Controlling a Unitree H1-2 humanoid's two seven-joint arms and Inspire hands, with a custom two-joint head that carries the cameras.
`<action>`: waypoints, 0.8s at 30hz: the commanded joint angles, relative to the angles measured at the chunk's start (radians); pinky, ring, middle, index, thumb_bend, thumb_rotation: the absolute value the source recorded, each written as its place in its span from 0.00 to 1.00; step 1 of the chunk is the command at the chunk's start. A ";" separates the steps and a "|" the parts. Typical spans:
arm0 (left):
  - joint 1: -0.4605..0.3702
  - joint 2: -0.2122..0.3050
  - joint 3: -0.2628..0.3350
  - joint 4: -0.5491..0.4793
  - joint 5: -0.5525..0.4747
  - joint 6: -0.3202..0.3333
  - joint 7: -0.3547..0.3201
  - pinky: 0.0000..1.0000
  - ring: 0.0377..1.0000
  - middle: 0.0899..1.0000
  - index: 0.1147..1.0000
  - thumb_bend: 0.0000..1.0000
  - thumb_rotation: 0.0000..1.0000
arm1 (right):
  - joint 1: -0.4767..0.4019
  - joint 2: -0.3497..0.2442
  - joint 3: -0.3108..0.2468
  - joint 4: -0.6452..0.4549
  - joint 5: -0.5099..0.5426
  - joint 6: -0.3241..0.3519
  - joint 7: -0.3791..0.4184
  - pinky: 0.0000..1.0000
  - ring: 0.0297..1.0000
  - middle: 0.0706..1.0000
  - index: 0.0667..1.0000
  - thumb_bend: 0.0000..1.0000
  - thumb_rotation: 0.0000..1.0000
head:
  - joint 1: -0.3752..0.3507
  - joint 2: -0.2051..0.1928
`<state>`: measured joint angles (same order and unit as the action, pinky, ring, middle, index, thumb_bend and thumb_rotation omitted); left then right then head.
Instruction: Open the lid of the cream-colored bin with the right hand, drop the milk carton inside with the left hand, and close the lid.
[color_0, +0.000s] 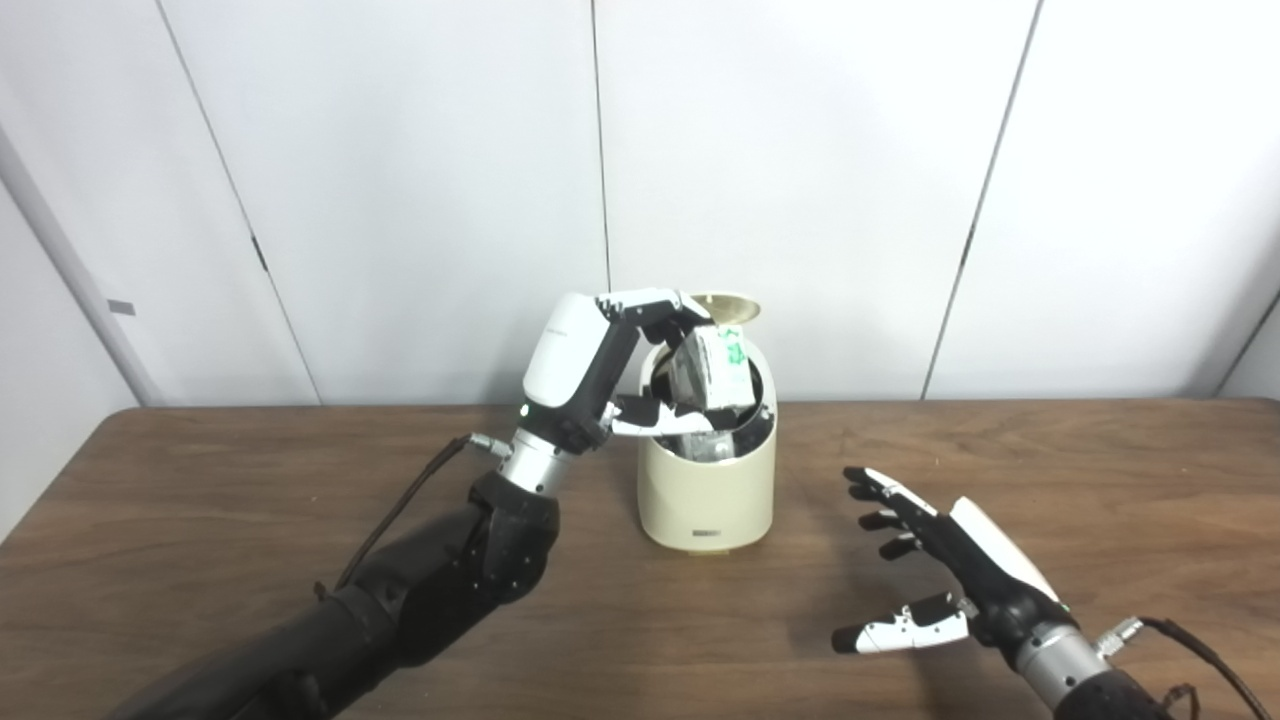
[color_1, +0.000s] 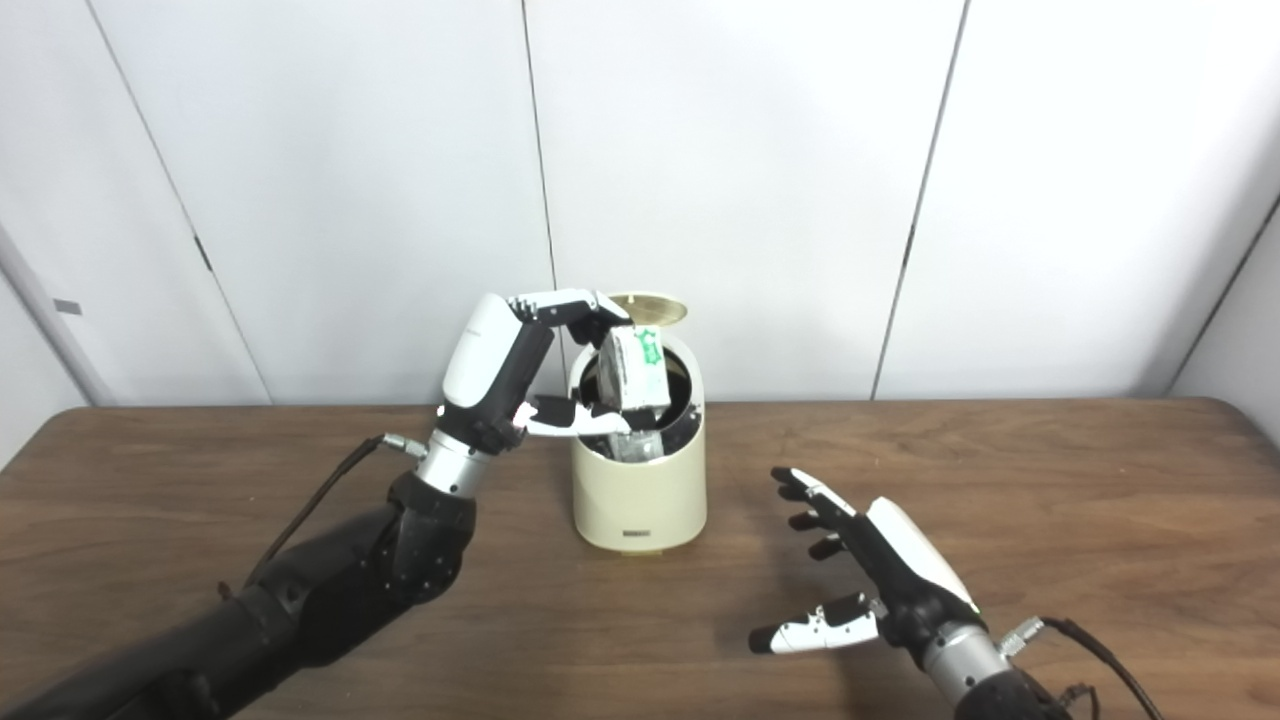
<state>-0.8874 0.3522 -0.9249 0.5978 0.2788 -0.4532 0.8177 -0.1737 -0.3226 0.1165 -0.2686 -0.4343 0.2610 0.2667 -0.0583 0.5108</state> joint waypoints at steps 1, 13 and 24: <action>-0.038 0.009 0.016 0.002 0.011 -0.017 -0.005 0.55 0.68 0.69 0.63 0.82 0.05 | -0.020 -0.007 -0.013 -0.027 0.001 -0.024 -0.025 0.70 0.81 0.88 0.91 0.79 0.17 | -0.001 0.000; -0.028 0.016 0.056 -0.011 0.019 -0.017 -0.022 0.67 0.82 0.86 0.84 0.92 0.12 | -0.024 -0.012 -0.009 -0.018 0.004 -0.032 -0.028 0.69 0.80 0.88 0.92 0.79 0.19 | 0.008 0.001; -0.026 0.023 0.070 -0.024 0.034 -0.017 -0.016 0.66 0.81 0.84 0.84 0.91 0.15 | -0.029 -0.015 -0.001 -0.010 0.001 -0.036 -0.026 0.69 0.82 0.89 0.92 0.79 0.20 | 0.012 -0.007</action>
<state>-0.8674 0.3543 -0.8799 0.6054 0.3135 -0.4536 0.7778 -0.1745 -0.3234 0.1237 -0.2644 -0.4346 0.2585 0.2576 -0.0460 0.5032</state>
